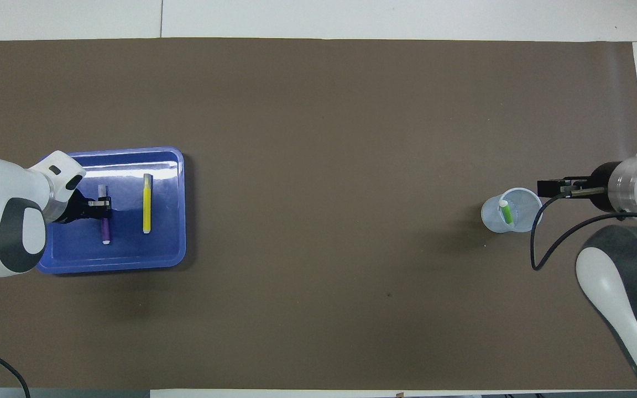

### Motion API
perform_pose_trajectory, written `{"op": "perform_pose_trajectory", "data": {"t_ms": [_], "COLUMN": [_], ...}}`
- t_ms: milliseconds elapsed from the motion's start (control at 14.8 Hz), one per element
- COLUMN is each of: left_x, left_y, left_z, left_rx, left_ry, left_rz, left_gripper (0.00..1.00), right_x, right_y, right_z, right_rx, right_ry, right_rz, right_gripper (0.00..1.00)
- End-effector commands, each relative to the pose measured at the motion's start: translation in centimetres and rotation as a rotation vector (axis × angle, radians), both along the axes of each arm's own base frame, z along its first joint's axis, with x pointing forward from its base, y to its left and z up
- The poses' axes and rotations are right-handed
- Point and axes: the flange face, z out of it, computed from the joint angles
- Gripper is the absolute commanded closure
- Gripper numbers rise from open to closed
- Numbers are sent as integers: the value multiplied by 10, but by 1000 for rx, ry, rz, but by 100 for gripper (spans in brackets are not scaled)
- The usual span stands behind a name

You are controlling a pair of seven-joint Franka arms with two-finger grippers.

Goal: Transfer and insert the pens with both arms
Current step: 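Insert the green pen into the clear cup with the right gripper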

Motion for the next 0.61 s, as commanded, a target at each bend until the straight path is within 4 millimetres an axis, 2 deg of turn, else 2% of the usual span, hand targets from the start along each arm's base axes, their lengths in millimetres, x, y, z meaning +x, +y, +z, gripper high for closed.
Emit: {"op": "perform_pose_trajectory", "data": {"t_ms": [0,338,540], "left_x": [-2,2,10], "left_y": [-2,4,8], "left_z": [-5,-5,3], "left_rx": [10,10,9], "left_ry": [-7,-15,-12], "left_rz": [-18,-8,-4], "left_gripper": [100,100,100], "right_x": [11,28,34], "right_y": [-1,6,9], "right_z": [31,82,104], "right_rx": [4,9,-1], "right_ry": [47,133,153], "right_rz": [-21,-77,-77], "right_gripper": [6,6,6]}}
